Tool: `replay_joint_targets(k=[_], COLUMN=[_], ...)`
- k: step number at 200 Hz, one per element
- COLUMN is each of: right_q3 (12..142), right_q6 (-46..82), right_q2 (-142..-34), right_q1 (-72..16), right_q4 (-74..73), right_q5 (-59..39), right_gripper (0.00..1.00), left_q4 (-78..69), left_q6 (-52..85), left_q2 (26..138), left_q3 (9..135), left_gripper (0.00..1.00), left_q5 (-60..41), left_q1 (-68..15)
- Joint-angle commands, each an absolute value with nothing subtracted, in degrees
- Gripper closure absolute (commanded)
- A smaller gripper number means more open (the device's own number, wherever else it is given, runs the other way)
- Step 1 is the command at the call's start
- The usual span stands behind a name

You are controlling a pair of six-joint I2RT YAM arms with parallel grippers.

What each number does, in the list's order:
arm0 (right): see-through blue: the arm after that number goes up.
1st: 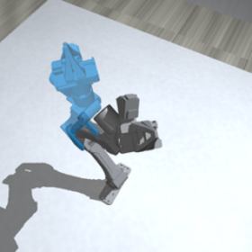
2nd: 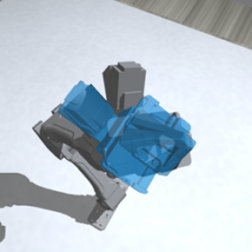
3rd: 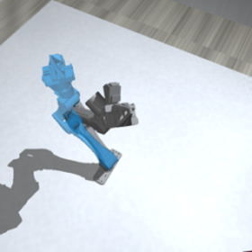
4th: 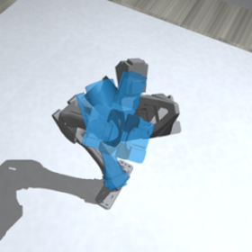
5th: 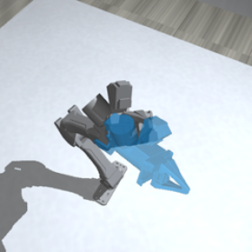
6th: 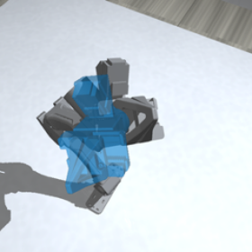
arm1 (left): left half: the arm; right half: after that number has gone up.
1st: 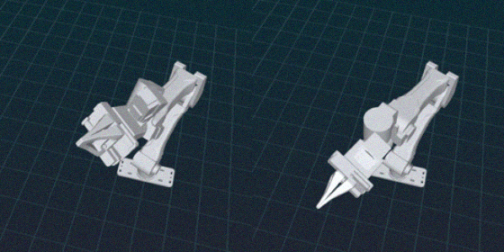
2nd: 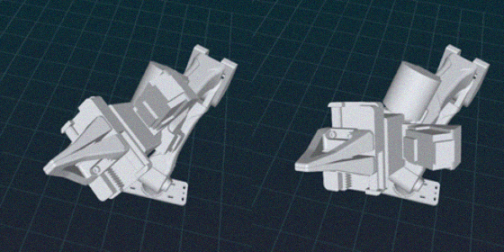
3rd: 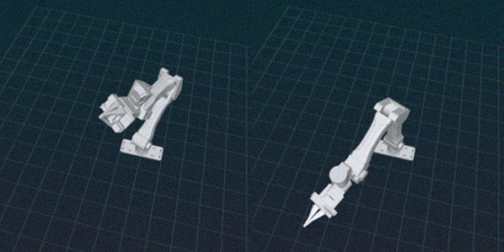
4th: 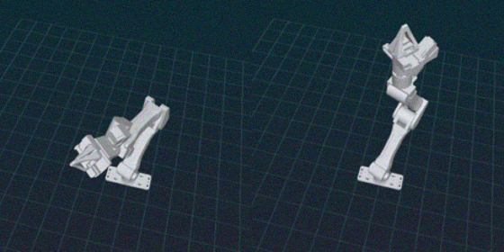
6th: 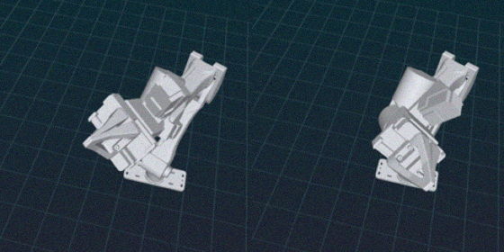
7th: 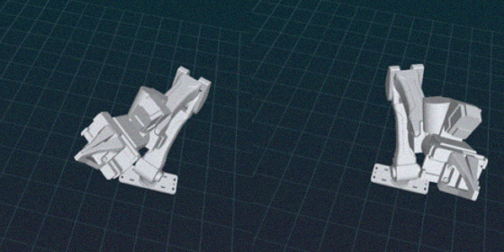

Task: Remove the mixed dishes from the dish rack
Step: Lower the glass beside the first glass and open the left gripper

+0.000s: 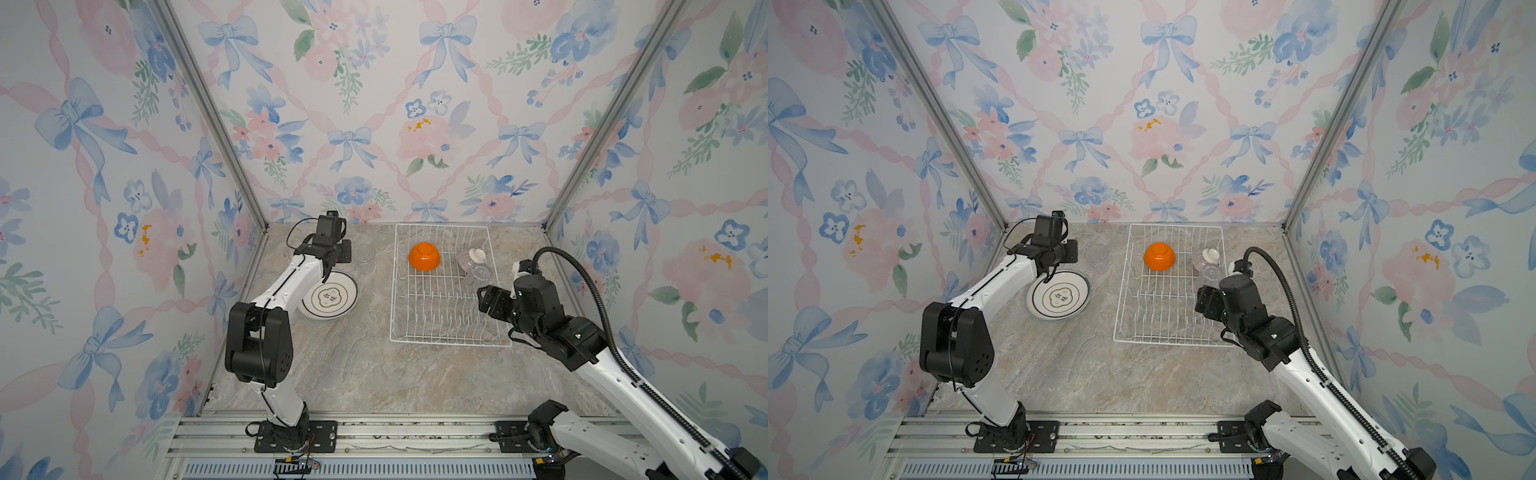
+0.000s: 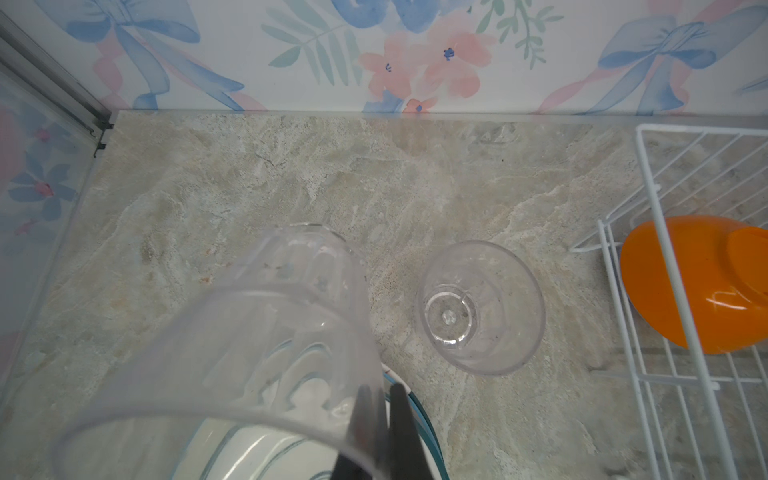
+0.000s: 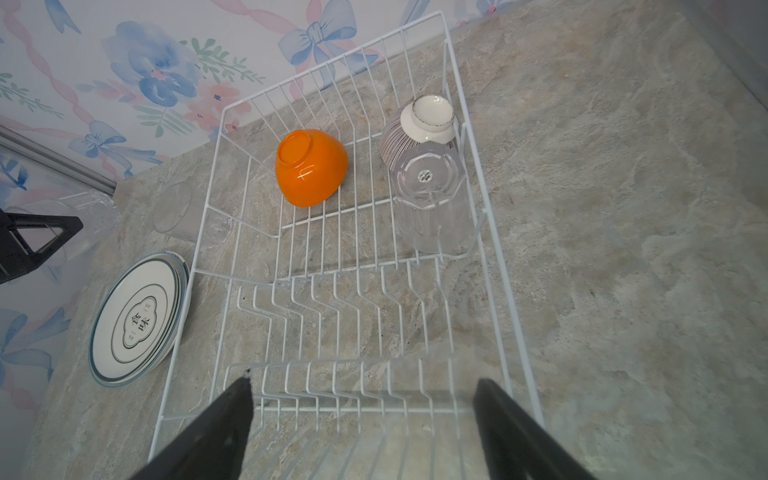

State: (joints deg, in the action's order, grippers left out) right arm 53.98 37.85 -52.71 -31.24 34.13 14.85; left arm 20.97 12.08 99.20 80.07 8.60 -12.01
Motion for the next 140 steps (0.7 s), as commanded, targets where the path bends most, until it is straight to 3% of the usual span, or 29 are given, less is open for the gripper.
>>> replay_joint_targets(k=[1, 140], right_q3=[53.35, 52.75], right_q6=[36.85, 36.3], right_q2=[-51.94, -54.05], right_q1=[-31.75, -31.74], right_q4=[36.06, 35.4], right_q5=[15.12, 13.67], right_gripper=[0.15, 0.15], left_q4=[25.08, 34.51], left_q6=[9.63, 7.52], left_q2=[100.52, 110.96], left_q3=[83.2, 92.42], left_gripper=[1.0, 1.0], left_q5=[7.99, 6.79], left_q1=[-11.96, -12.04])
